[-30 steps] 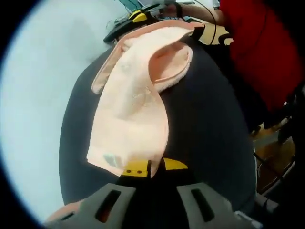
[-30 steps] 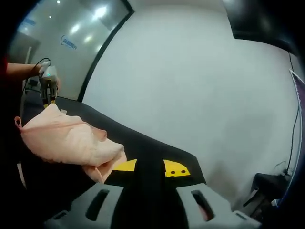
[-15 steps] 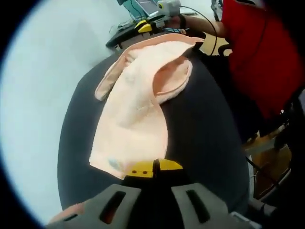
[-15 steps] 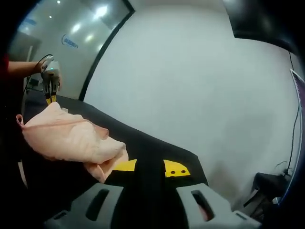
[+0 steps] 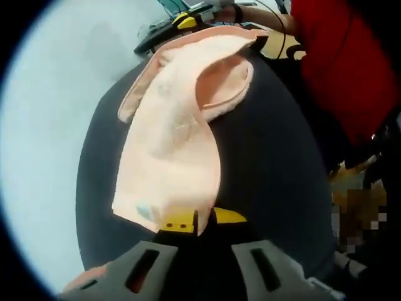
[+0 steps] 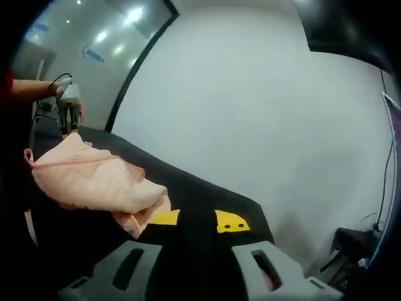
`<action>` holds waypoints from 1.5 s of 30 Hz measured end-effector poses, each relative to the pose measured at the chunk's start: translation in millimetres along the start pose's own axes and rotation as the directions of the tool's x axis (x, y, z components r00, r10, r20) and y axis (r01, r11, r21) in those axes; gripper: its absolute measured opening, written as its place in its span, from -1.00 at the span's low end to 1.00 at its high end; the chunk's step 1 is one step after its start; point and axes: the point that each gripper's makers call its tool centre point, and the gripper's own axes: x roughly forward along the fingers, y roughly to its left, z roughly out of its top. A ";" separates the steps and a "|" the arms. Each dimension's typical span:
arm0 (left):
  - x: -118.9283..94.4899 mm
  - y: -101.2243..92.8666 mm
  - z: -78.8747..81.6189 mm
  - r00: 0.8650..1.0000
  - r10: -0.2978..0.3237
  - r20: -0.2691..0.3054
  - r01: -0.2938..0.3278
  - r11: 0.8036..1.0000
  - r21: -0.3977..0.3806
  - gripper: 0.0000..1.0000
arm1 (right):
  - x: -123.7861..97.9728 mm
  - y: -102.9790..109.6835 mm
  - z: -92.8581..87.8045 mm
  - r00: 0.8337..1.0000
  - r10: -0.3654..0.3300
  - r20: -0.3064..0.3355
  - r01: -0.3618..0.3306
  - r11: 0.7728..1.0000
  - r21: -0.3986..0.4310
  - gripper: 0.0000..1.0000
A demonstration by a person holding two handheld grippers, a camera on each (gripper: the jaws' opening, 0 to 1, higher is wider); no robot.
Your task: Fold the towel on the table until its edges align and the towel forms a compact rectangular stack.
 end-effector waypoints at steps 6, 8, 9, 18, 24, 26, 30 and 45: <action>-10.5 5.8 8.5 0.999 0.006 0.032 -0.006 1.000 -0.010 -0.96 | 1.9 1.4 1.3 1.000 0.006 0.002 -0.006 1.000 -0.004 -0.68; -18.2 5.0 13.9 0.998 -0.002 0.059 0.004 0.999 -0.037 -0.96 | 2.5 1.6 2.3 1.000 0.007 0.003 -0.007 1.000 -0.005 -0.68; -23.9 3.2 18.7 0.997 -0.004 0.071 0.007 0.999 -0.045 -0.96 | 2.7 1.3 2.4 1.000 0.007 0.003 -0.007 1.000 -0.006 -0.68; -65.8 17.6 37.8 0.996 0.047 0.070 -0.047 0.999 0.006 -0.97 | 4.9 1.5 -1.1 1.000 0.010 -0.002 -0.010 1.000 -0.006 -0.68; -62.4 -3.2 38.0 0.997 -0.071 0.039 0.073 0.996 -0.058 -0.98 | 5.3 3.7 -3.3 1.000 0.011 -0.010 -0.011 1.000 -0.010 -0.68; -60.0 -8.3 32.2 0.995 -0.099 0.019 0.100 0.992 -0.072 -0.98 | 4.3 3.6 -2.1 1.000 0.009 -0.005 -0.009 1.000 -0.002 -0.68; -57.8 -11.2 31.3 0.993 -0.113 0.040 0.117 0.986 -0.116 -0.98 | 2.2 4.0 0.7 1.000 0.007 0.004 -0.007 1.000 0.001 -0.68; -79.3 17.6 36.1 0.993 0.094 0.071 -0.090 0.994 -0.056 -0.99 | -2.6 4.7 2.6 1.000 0.009 0.009 -0.009 1.000 0.006 -0.68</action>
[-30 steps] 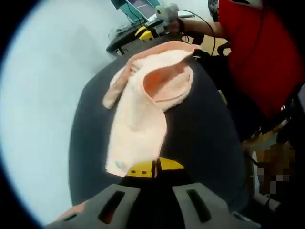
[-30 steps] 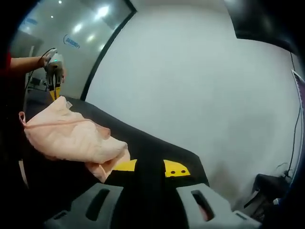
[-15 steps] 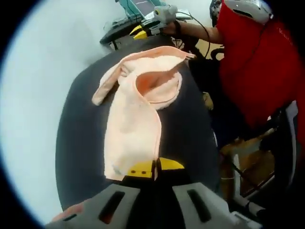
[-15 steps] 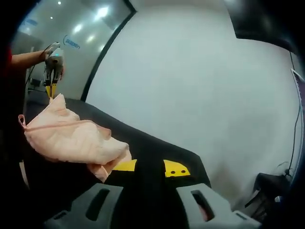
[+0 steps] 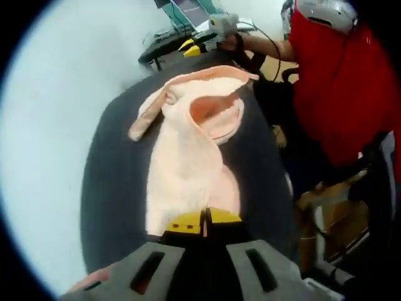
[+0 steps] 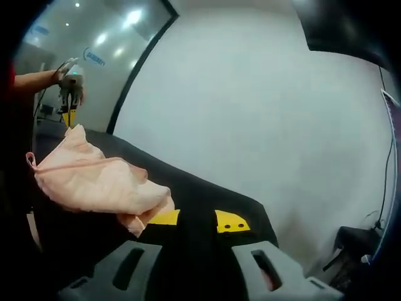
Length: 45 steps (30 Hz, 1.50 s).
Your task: Fold the towel on the table until its edges align and the towel forms a compact rectangular stack.
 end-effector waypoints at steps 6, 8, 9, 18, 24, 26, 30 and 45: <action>-61.4 40.4 15.2 0.962 0.267 -0.056 -0.257 0.957 0.134 -0.99 | 9.4 -6.3 16.9 1.000 0.006 0.013 -0.006 1.000 0.013 -0.68; -80.4 47.5 18.2 0.939 0.338 -0.061 -0.325 0.931 0.164 -0.99 | 16.2 -3.3 24.4 0.999 0.028 0.019 -0.028 0.999 0.030 -0.67; -89.7 50.8 18.6 0.925 0.374 -0.066 -0.360 0.919 0.161 -0.99 | 19.5 -1.0 29.1 0.999 0.035 0.026 -0.036 0.999 0.025 -0.67; -158.6 83.3 -25.6 0.753 0.633 -0.183 -0.607 0.774 0.180 -0.99 | 85.7 29.0 69.2 0.952 0.302 0.043 -0.301 0.953 -0.040 -0.67; -159.8 72.1 -44.9 0.748 0.634 -0.194 -0.606 0.773 0.189 -0.99 | 149.6 86.6 64.1 0.775 0.624 -0.104 -0.616 0.708 -0.345 -0.67; -158.1 66.6 -46.3 0.747 0.636 -0.191 -0.607 0.771 0.192 -0.99 | 164.2 105.6 52.3 0.705 0.687 -0.177 -0.693 0.613 -0.379 -0.67; -154.4 58.2 -53.8 0.747 0.633 -0.205 -0.599 0.774 0.208 -0.99 | 201.9 121.3 5.4 0.626 0.669 -0.401 -0.762 0.416 -0.497 -0.67; -103.4 41.2 -108.4 0.802 0.557 -0.216 -0.541 0.831 0.134 -0.99 | 225.3 170.7 -10.6 0.394 0.686 -0.612 -0.752 -0.142 -0.644 -0.65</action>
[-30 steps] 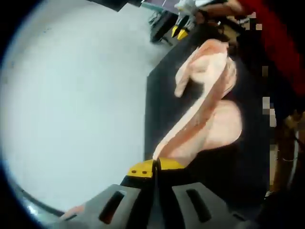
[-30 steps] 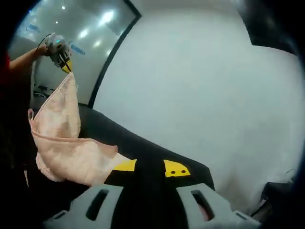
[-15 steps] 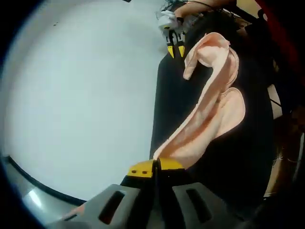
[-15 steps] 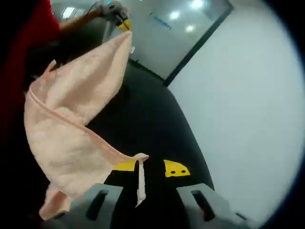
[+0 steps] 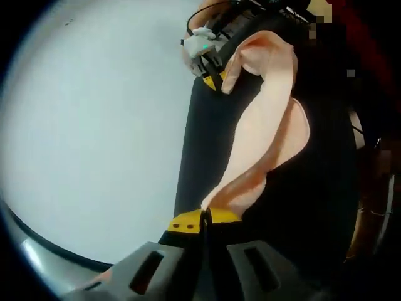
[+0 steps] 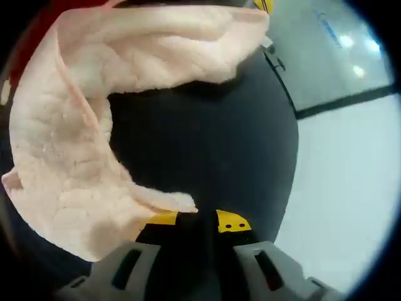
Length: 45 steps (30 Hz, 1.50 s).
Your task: Fold the towel on the table until its edges align and the towel forms a compact rectangular stack.
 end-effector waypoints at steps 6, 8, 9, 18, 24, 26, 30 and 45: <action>11.5 -9.6 -15.6 1.000 -0.030 -0.008 0.030 0.999 -0.017 -0.99 | 11.0 21.7 13.7 0.993 0.119 0.022 -0.115 0.984 -0.134 -0.99; 12.9 -10.2 -17.0 1.000 -0.029 -0.006 0.028 0.999 -0.024 -0.99 | 11.1 17.3 13.3 0.995 0.101 0.015 -0.098 0.986 -0.132 -1.00; 12.3 -11.0 -17.1 1.000 -0.024 -0.006 0.024 0.999 -0.030 -0.99 | 8.0 16.0 11.8 0.995 0.098 0.016 -0.096 0.992 -0.078 -1.00; -10.1 3.7 -15.8 1.000 0.024 0.000 -0.024 0.997 -0.077 -1.00 | -119.9 -5.2 -10.8 0.992 -0.101 -0.071 0.119 0.935 0.335 -1.00; -27.0 43.4 -11.2 0.992 0.124 -0.018 -0.125 0.986 -0.109 -1.00 | -206.4 12.9 -27.0 0.943 -0.203 -0.264 0.291 0.888 0.356 -1.00; -36.7 53.2 -10.8 0.988 0.155 -0.028 -0.157 0.981 -0.111 -1.00 | -241.8 11.4 -32.4 0.894 -0.279 -0.352 0.390 0.871 0.301 -1.00; -66.6 65.3 -8.6 0.982 0.189 -0.024 -0.190 0.972 -0.139 -1.00 | -305.9 26.8 -0.8 0.823 -0.383 -0.420 0.511 0.821 0.254 -1.00; -202.3 135.0 38.1 0.942 0.336 -0.028 -0.337 0.938 -0.086 -1.00 | -443.6 106.2 78.6 0.741 -0.471 -0.479 0.660 0.644 0.387 -1.00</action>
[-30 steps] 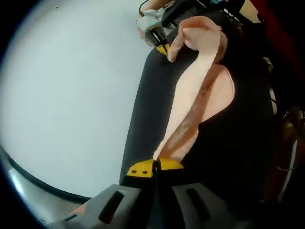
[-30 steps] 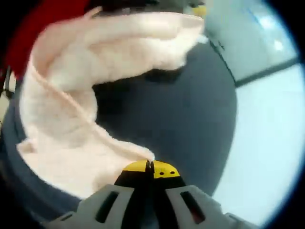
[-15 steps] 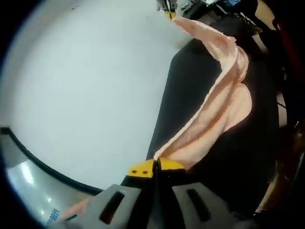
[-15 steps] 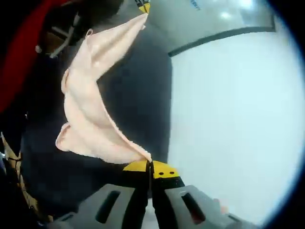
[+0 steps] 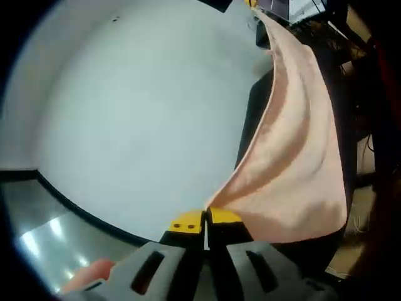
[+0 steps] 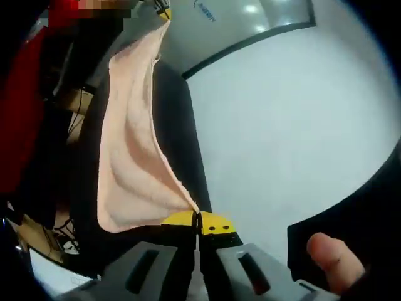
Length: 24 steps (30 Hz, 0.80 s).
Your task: Fold the towel on the table until its edges align and the towel forms a compact rectangular stack.
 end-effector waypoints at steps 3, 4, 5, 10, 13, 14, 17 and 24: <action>-1.2 22.2 2.2 0.998 0.038 -0.057 -0.034 0.997 0.067 -1.00 | -6.2 -11.1 -4.1 1.000 -0.021 -0.004 0.021 1.000 0.005 -1.00; 3.2 26.6 1.0 0.997 0.041 -0.069 -0.036 0.997 0.073 -1.00 | -2.6 -14.1 -9.4 0.999 -0.029 -0.021 0.029 1.000 0.004 -1.00; 9.6 27.8 -0.8 0.996 0.037 -0.081 -0.031 0.996 0.080 -1.00 | 0.9 -15.0 -14.1 0.999 -0.027 -0.036 0.028 1.000 0.010 -1.00; 70.8 9.9 -28.5 0.989 -0.074 -0.129 0.081 0.996 0.045 -1.00 | 70.3 -2.1 -44.7 0.994 0.055 -0.094 -0.046 0.995 0.087 -1.00; 113.0 -10.0 -44.7 0.981 -0.129 -0.143 0.131 0.991 0.006 -1.00 | 130.4 8.0 -68.6 0.978 0.098 -0.182 -0.072 0.987 0.146 -1.00; 130.3 -17.1 -52.6 0.977 -0.152 -0.153 0.155 0.988 0.006 -1.00 | 150.1 10.2 -77.2 0.971 0.112 -0.211 -0.080 0.985 0.154 -1.00; 178.2 -44.7 -71.1 0.961 -0.213 -0.179 0.217 0.976 0.000 -1.00 | 211.0 12.4 -105.7 0.948 0.138 -0.286 -0.091 0.981 0.171 -1.00; 267.7 -97.1 -94.8 0.933 -0.303 -0.194 0.290 0.953 -0.093 -1.00 | 301.1 24.7 -151.0 0.904 0.240 -0.353 -0.170 0.961 0.219 -1.00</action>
